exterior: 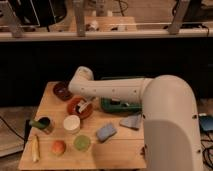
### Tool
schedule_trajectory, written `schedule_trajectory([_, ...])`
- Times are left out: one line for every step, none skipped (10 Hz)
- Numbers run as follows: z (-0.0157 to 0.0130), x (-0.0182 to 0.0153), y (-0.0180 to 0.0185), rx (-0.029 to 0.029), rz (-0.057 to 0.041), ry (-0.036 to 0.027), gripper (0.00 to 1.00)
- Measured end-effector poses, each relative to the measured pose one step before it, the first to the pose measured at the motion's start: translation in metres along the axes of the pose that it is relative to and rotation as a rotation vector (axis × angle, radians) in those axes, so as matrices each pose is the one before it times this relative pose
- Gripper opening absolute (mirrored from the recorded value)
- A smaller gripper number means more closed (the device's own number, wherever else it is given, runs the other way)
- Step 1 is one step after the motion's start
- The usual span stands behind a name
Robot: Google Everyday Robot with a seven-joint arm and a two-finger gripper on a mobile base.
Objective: Wipe red bowl with brush
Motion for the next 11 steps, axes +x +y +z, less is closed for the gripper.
schedule_trajectory([0.00080,-0.00038,-0.00008,-0.00274,-0.00121,-0.00591,0.00])
schedule_trajectory([0.00223,-0.00111,0.00160,-0.00902,-0.00498,-0.02079,0.00])
schedule_trajectory([0.00196,-0.00450,-0.00118,-0.00056,-0.00753,-0.02250,0.00])
schedule_trajectory([0.00154,-0.00536,-0.00253,0.00324,-0.00768,-0.01653,0.00])
schedule_trajectory([0.00182,-0.00167,0.00033,-0.00379,-0.00267,-0.00926,0.00])
schedule_trajectory([0.00179,-0.00036,0.00061,-0.00416,-0.00127,-0.00680,0.00])
schedule_trajectory([0.00353,-0.00182,0.00040,-0.00689,-0.00391,-0.00861,0.00])
schedule_trajectory([0.00259,-0.00065,-0.00009,-0.00583,-0.00255,-0.00175,0.00])
schedule_trajectory([0.00278,0.00113,-0.00151,-0.00449,-0.00131,0.00159,0.00])
schedule_trajectory([0.00449,0.00344,-0.00322,-0.00601,-0.00066,0.00563,0.00])
schedule_trajectory([0.00252,0.00287,-0.00307,-0.00264,0.00041,0.00550,0.00])
